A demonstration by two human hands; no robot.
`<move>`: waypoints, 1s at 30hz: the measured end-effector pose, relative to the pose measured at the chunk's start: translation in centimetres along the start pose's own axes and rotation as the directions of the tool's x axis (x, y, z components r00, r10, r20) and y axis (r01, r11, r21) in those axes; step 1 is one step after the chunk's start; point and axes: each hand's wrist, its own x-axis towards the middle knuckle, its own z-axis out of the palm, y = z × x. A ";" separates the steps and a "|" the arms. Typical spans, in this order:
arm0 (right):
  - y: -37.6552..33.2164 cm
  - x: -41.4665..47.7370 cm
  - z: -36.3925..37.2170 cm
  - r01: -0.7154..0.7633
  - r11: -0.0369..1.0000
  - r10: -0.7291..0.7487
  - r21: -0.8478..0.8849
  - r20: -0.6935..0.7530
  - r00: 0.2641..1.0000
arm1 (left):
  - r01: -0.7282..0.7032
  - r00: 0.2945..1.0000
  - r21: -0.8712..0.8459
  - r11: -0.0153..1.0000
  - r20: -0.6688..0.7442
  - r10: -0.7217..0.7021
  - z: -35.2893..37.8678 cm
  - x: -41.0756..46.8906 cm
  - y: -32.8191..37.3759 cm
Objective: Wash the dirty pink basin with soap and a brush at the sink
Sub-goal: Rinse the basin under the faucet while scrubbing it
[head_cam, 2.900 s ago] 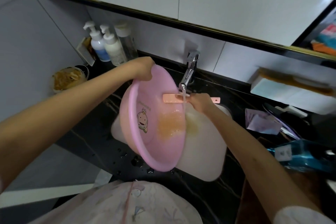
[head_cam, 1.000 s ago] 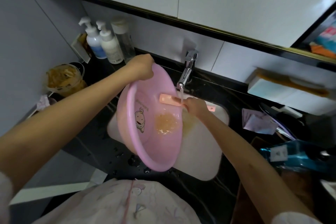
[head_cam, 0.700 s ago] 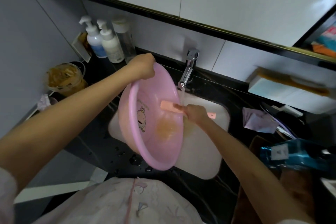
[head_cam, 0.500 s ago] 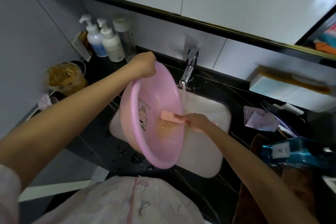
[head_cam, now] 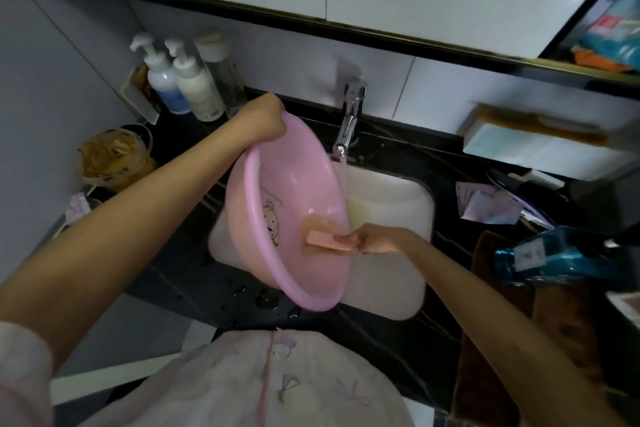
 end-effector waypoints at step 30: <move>-0.9 -4.2 5.4 -0.291 0.649 0.463 0.703 -0.061 0.884 | 0.034 0.999 -0.157 0.987 0.020 -0.032 -0.2 1.6 -3.8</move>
